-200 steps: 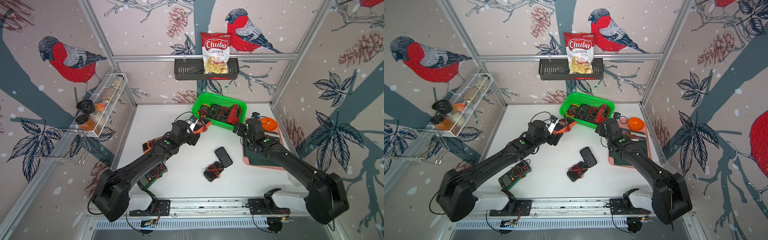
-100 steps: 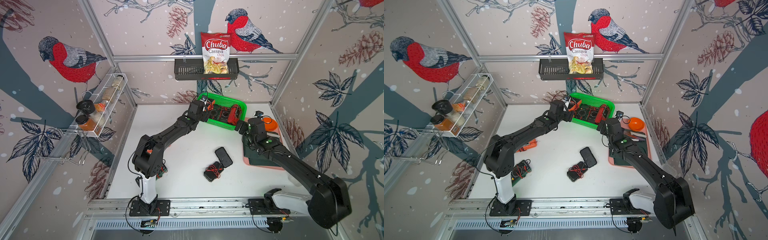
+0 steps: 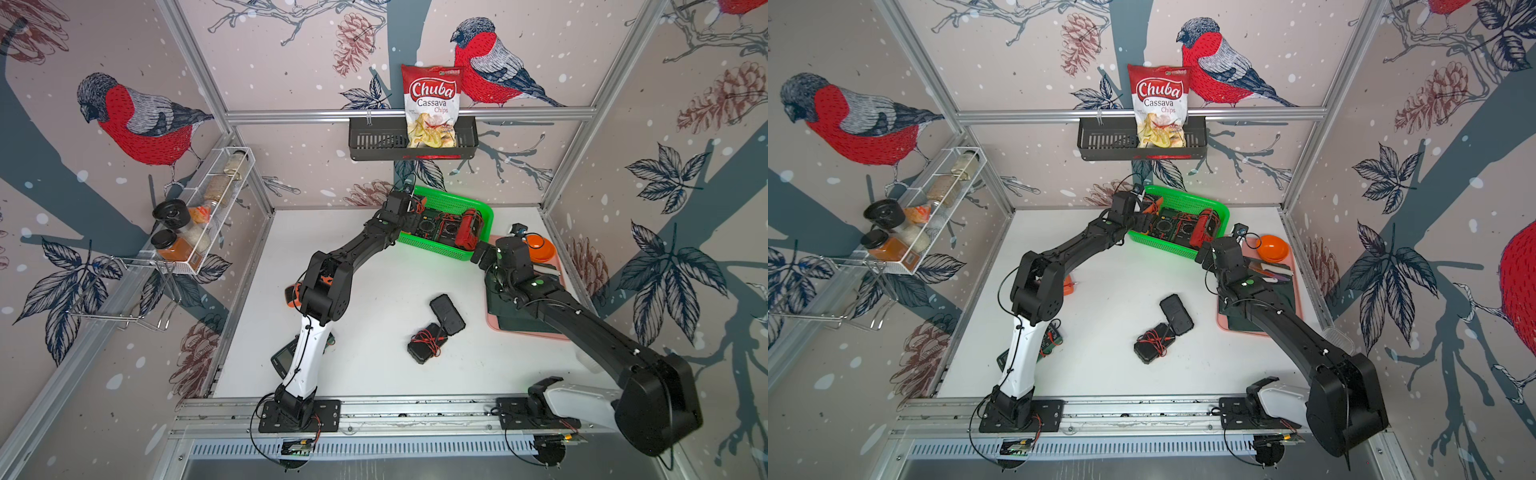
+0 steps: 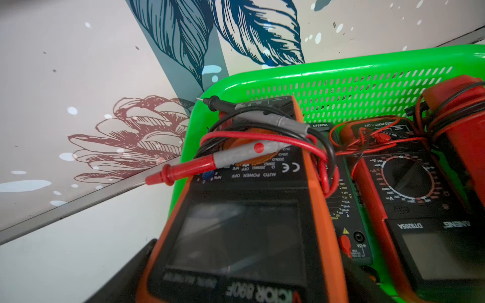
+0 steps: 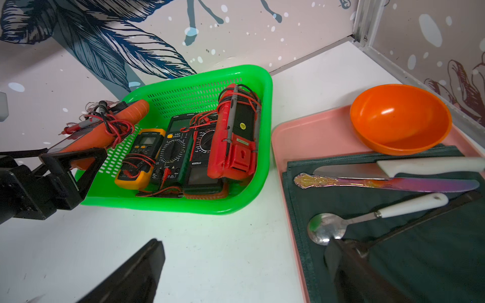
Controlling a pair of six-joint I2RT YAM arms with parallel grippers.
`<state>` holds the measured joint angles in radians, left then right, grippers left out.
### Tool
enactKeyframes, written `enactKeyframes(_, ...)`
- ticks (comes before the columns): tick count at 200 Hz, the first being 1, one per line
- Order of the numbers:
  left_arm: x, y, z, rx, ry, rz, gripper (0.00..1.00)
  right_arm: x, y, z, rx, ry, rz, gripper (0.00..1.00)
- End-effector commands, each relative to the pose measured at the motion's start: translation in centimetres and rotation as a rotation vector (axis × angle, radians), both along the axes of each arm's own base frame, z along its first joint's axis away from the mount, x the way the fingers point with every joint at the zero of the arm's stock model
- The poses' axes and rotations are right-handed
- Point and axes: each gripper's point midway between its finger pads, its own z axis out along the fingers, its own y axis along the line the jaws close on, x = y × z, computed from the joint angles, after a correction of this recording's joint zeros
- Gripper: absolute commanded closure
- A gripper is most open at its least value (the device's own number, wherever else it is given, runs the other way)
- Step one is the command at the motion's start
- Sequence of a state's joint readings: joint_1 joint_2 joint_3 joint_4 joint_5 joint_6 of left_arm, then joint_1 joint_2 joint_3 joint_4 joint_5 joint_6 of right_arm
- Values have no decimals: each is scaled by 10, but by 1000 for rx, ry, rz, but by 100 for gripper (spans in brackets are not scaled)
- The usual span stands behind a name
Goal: Put the multimeter into the basket
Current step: Move the basket to the center of the board.
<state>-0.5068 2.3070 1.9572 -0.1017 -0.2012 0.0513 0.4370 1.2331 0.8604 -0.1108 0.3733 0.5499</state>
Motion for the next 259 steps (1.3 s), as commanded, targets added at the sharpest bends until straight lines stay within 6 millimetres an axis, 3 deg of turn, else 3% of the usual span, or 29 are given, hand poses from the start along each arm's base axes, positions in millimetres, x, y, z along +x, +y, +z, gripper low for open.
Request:
enactKeyframes(1, 14, -10, 11, -63, -45, -12, 100, 4, -1, 2, 13, -6, -14, 0)
enactKeyframes(31, 20, -12, -4, -61, -9, 7, 100, 5, 1, 1, 28, 1, -2, 0)
enactKeyframes(75, 15, 12, -32, -31, 48, 135, 100, 3, 2, -5, 25, 16, 11, 0)
enactKeyframes(183, -49, 71, -55, 11, 97, 307, 100, -2, 5, -2, 55, 6, 28, 0)
enactKeyframes(222, -76, 81, -57, -9, 121, 334, 100, -1, 7, 0, 58, 5, 36, 0)
enactKeyframes(233, -80, 80, -58, -14, 127, 334, 80, 0, 7, 1, 57, 2, 37, 0)
enactKeyframes(243, -81, 78, -59, -15, 134, 330, 53, 1, 8, 1, 58, 2, 39, 0)
enactKeyframes(259, -80, 76, -61, -10, 143, 331, 25, 3, 11, -1, 60, 7, 50, 0)
